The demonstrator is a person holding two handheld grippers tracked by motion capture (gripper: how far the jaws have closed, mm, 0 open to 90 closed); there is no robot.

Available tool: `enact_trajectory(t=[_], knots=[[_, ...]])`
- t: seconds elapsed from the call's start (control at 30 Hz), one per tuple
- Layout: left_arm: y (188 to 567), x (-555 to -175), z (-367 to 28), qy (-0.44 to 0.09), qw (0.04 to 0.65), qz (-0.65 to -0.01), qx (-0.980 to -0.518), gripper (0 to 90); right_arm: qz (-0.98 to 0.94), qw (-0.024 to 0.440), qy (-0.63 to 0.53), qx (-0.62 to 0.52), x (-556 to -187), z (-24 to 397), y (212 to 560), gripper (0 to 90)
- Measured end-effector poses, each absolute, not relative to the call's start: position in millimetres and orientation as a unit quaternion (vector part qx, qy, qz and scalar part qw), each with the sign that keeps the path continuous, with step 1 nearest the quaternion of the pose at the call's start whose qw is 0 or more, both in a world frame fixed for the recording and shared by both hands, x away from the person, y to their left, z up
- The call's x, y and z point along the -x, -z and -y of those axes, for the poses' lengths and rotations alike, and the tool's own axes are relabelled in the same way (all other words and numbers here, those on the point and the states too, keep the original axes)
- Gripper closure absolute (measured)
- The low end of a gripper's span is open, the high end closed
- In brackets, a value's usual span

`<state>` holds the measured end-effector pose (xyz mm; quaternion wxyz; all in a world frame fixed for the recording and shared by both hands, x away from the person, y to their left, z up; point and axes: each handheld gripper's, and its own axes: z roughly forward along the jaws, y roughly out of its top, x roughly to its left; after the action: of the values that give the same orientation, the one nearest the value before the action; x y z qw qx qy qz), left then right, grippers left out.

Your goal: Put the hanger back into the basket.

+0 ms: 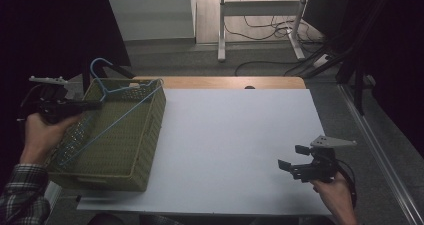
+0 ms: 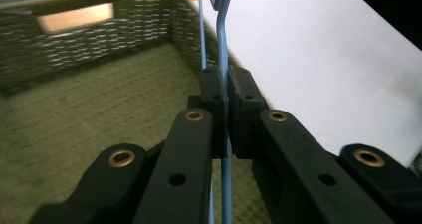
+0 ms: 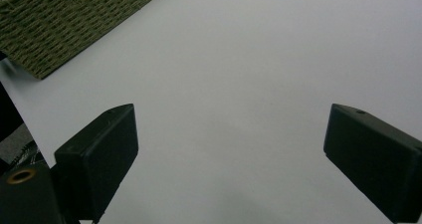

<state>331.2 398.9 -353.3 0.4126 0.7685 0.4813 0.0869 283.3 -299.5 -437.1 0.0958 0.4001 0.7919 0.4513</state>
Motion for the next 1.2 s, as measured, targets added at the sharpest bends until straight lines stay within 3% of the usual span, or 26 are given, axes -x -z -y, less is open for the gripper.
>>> enact_trajectory(t=[0.53, 0.73, 0.87, 1.07, 1.2], knots=[[419, -348, -416, -0.08, 0.401, -0.509, -0.757, 87.6, -0.795, 0.093, -0.435, -0.412, -278, 303, 448, 6.2], [454, -356, -414, -0.083, 0.353, -0.544, -0.757, 87.3, -0.792, 0.088, -0.442, -0.412, -277, 303, 451, 5.8], [458, -356, -413, -0.109, 0.295, -0.56, -0.766, 85.9, -0.797, 0.087, -0.438, -0.407, -276, 301, 454, 5.5], [438, -344, -402, -0.17, 0.304, -0.559, -0.752, 53.8, -0.801, 0.1, -0.434, -0.401, -274, 299, 453, 4.6], [422, -327, -382, -0.178, 0.345, -0.525, -0.757, 35.0, -0.799, 0.112, -0.437, -0.398, -272, 300, 450, 3.4]])
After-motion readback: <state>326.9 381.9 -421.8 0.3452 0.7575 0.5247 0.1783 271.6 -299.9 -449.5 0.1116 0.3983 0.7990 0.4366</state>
